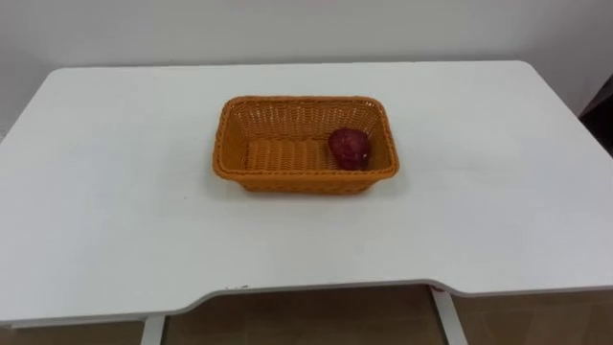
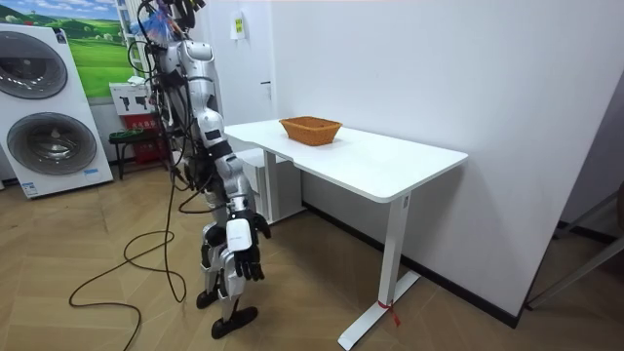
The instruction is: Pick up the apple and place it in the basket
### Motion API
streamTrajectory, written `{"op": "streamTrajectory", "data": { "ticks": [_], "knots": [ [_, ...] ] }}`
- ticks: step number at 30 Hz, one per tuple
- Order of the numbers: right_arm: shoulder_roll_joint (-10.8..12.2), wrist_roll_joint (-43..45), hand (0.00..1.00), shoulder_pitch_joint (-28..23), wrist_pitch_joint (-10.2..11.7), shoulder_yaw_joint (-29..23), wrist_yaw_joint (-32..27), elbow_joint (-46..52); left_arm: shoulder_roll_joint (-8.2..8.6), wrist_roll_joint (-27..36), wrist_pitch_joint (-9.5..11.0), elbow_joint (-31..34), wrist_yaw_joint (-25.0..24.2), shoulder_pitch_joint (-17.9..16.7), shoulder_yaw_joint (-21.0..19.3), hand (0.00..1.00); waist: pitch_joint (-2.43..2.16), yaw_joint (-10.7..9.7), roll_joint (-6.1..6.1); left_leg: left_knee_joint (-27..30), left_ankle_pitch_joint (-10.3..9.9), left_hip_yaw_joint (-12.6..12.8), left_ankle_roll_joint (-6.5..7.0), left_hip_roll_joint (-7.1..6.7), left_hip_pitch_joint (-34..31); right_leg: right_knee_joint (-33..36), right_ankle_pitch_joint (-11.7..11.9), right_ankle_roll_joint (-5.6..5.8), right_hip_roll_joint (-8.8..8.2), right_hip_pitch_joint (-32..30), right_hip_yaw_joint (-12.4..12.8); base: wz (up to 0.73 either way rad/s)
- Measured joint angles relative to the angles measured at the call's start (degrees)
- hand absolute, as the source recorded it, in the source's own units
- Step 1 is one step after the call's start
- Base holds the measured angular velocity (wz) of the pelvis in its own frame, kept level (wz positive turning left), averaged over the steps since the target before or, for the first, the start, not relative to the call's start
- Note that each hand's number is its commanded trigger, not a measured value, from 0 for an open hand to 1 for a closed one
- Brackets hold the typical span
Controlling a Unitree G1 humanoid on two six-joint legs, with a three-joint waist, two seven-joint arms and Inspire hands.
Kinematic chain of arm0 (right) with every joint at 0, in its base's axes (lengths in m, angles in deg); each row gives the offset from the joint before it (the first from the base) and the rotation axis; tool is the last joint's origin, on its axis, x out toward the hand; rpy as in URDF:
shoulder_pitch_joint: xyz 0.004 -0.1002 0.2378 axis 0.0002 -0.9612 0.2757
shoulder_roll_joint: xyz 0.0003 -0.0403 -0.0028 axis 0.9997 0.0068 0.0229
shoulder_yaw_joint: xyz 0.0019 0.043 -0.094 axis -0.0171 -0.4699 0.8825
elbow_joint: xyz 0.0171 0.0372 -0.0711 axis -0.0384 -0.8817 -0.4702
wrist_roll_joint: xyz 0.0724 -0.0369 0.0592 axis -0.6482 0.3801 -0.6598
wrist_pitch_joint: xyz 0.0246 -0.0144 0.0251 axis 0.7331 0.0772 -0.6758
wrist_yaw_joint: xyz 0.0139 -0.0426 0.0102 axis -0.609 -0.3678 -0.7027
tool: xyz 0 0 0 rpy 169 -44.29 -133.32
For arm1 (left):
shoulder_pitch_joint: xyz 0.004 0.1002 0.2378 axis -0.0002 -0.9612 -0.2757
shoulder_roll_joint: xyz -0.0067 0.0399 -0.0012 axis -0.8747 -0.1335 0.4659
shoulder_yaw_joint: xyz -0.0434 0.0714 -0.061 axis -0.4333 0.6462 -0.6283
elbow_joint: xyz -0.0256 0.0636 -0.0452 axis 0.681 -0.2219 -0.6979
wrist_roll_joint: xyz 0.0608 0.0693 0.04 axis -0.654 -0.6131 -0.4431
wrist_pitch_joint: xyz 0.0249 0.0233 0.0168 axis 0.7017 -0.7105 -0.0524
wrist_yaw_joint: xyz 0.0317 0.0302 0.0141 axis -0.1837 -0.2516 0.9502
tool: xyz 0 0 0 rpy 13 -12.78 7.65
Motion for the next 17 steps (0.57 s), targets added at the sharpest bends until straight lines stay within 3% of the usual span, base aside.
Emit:
{"op": "streamTrajectory", "data": {
  "ticks": [8,13,17],
  "knots": [
    [0.55,4.01,0.0,0.66,-2.62,5.18,10.4,-2.26,1.91,-0.07,-1.22,0.0,-0.13,-0.26,0.05,0.0,0.09,1.45,0.57,-0.25,0.0,-0.61,-0.01,-0.04,0.3,-0.97,-0.15,0.0,-0.19,0.81,-0.97,0.05],
    [0.66,8.03,0.0,0.6,-2.89,9.52,14.62,-2.29,2.09,-0.07,-1.68,-0.08,-0.39,-0.35,0.29,0.0,0.12,1.59,0.55,-0.14,0.0,-0.52,-0.01,-0.05,0.32,-1.12,-0.15,0.0,-0.21,0.92,-1.24,0.0],
    [1.39,9.31,0.0,0.4,-3.58,13.18,16.79,-2.4,2.15,0.03,-2.33,-1.14,-0.79,0.73,2.73,0.0,0.17,1.56,0.54,-0.07,-0.05,-0.58,0.03,0.0,0.37,-1.81,-0.15,0.01,-0.34,1.35,-1.31,0.03]
  ]
}}
